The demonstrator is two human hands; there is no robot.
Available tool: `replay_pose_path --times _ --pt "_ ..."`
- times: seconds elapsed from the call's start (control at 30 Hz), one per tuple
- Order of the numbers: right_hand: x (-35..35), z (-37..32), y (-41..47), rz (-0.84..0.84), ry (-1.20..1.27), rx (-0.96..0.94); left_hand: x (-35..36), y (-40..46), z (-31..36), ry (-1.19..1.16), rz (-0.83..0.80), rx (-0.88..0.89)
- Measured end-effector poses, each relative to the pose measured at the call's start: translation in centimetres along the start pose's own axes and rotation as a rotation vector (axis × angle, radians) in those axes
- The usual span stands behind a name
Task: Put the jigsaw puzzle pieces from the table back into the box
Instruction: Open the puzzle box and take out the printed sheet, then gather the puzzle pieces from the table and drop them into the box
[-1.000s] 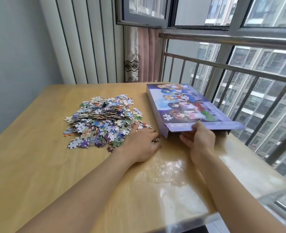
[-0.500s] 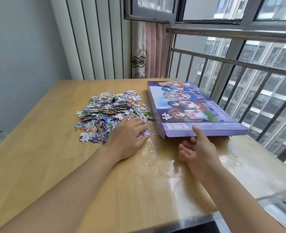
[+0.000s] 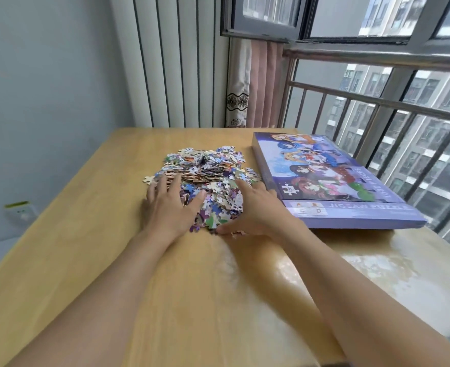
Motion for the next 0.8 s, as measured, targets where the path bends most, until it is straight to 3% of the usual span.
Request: replay_pose_path --times 0.3,0.63,0.8 --pt "0.6 0.5 0.3 0.194 0.143 -0.18 0.9 -0.2 1.7 -0.03 -0.016 0.054" --pt "-1.3 0.9 0.1 0.442 0.407 -0.287 -0.5 -0.2 3.0 0.003 0.286 0.299" --pt "-2.7 0.4 -1.0 0.513 0.64 -0.323 -1.0 -0.8 3.4 -0.135 0.332 0.367"
Point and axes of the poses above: each hand's wrist, its own y-axis towards the middle knuckle, its own x-axis out of the palm, z = x × y, the point moved 4 cm from there along y, towards the middle knuckle, and after that the axes turned 10 degrees about y, right-handed, at the moved point
